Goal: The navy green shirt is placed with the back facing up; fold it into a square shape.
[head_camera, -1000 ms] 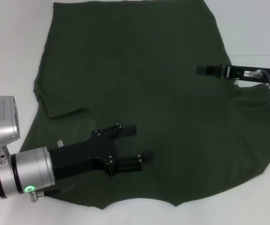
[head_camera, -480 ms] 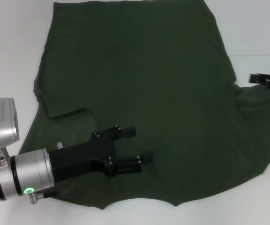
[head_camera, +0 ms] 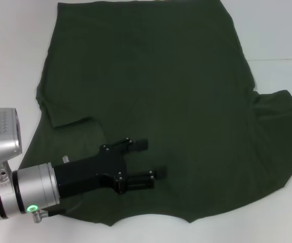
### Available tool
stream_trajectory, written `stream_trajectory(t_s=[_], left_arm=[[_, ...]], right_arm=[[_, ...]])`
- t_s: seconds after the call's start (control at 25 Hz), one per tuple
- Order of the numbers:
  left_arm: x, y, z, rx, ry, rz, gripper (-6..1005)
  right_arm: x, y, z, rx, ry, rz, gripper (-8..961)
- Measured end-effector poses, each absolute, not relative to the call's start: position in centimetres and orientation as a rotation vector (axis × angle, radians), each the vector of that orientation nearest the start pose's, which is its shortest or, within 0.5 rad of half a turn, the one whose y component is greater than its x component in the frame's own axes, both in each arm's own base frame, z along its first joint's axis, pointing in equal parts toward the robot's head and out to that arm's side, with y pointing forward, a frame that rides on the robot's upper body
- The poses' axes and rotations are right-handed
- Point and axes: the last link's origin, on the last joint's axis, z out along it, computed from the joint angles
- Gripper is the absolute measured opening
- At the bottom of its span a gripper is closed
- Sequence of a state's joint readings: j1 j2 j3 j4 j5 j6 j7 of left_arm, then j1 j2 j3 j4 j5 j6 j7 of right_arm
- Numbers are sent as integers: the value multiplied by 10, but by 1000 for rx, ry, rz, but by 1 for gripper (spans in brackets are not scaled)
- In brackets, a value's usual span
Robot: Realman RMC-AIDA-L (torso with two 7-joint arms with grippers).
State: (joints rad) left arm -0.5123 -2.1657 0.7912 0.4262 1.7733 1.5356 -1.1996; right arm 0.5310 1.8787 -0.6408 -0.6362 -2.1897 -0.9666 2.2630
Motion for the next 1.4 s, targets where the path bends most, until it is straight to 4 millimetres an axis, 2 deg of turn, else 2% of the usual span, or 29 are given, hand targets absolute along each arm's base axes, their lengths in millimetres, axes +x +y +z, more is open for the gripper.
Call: stream_trajectory(t_s=[0.16,0.72,1.4], left_arm=[[-237,298,-66,-2691,-682,-1044,937],[-242,296,-68,-2678,-709,-1033,937],[-243,295,-68,-2676,-710,-1030,936]], right_arm=[[375,392,114,-1701,1491,415,903],[370,406,83,-1674,1421,357,900],[371,399,78,-1706,1467,358,870]])
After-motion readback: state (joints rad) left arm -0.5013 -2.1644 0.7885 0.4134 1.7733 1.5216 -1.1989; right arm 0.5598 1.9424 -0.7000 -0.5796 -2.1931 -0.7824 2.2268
